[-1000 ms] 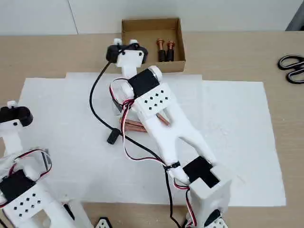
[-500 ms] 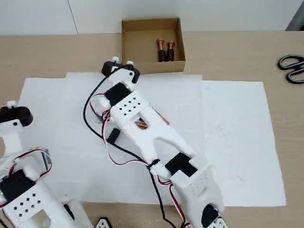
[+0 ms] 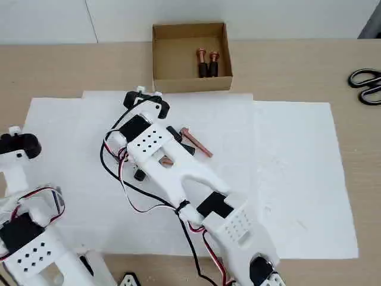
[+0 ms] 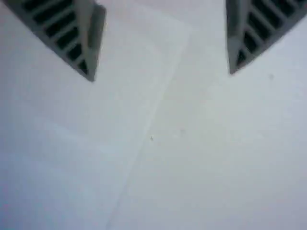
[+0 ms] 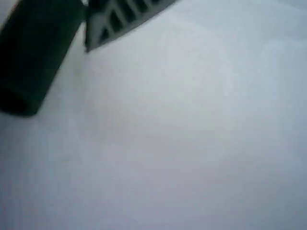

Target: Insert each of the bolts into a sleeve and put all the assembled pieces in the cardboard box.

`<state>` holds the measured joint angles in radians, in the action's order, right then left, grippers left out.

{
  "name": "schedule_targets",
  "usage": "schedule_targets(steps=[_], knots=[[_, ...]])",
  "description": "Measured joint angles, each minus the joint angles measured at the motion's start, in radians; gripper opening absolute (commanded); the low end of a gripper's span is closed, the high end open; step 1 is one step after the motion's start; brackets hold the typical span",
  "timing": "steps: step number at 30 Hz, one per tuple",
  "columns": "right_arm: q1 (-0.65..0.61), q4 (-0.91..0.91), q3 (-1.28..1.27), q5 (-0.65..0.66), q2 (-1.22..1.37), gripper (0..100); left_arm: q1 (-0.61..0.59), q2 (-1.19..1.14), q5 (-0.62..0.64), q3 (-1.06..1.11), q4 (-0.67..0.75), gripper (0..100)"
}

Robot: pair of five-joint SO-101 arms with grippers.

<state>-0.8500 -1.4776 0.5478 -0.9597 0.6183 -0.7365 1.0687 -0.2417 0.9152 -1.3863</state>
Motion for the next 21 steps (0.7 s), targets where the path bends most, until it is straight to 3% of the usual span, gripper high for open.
schedule_targets(steps=[21], knots=[[0.0,0.032,-0.003,-0.002,0.066,18.3,0.0,0.0,0.0,0.0,0.0,17]])
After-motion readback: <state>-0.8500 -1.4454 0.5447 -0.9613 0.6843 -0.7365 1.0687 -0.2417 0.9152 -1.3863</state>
